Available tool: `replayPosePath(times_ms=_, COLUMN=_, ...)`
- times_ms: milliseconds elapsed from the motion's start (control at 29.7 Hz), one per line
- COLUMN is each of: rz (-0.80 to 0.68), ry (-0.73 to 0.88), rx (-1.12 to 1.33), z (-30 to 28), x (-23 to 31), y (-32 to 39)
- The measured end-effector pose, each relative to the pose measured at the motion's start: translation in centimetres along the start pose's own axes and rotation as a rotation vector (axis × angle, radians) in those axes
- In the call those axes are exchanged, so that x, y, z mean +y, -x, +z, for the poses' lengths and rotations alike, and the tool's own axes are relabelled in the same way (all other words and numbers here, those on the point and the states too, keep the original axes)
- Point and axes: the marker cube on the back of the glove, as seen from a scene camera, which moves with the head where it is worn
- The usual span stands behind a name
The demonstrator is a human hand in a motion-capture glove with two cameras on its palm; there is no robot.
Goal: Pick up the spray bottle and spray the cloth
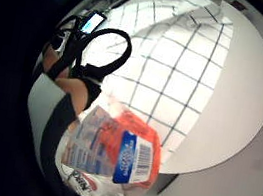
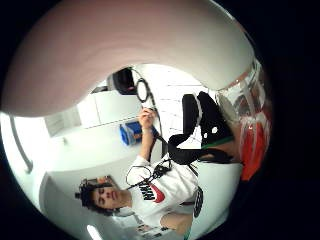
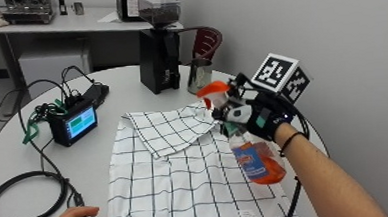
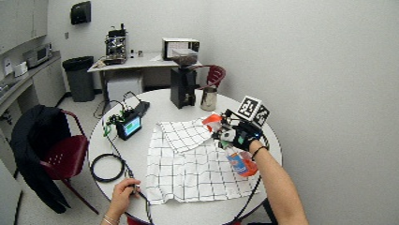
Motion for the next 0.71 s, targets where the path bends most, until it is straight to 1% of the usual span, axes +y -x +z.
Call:
replayPosePath(times_ms=134, rz=-0.142, ry=-0.184, rx=-0.086, z=-2.5, x=0.2, y=3.4)
replayPosePath(times_ms=202, rz=-0.209, ry=-0.246, rx=-0.138, z=-3.1, x=0.3, y=5.0)
replayPosePath(times_ms=437, rz=-0.392, ry=-0.387, rx=-0.241, z=-0.8, x=-0.7, y=8.8)
replayPosePath(times_ms=572, rz=-0.441, ry=-0.436, rx=-0.292, z=1.4, x=-1.6, y=10.3)
replayPosePath(times_ms=706, rz=-0.442, ry=-0.423, rx=-0.316, z=4.0, x=-3.0, y=11.8)
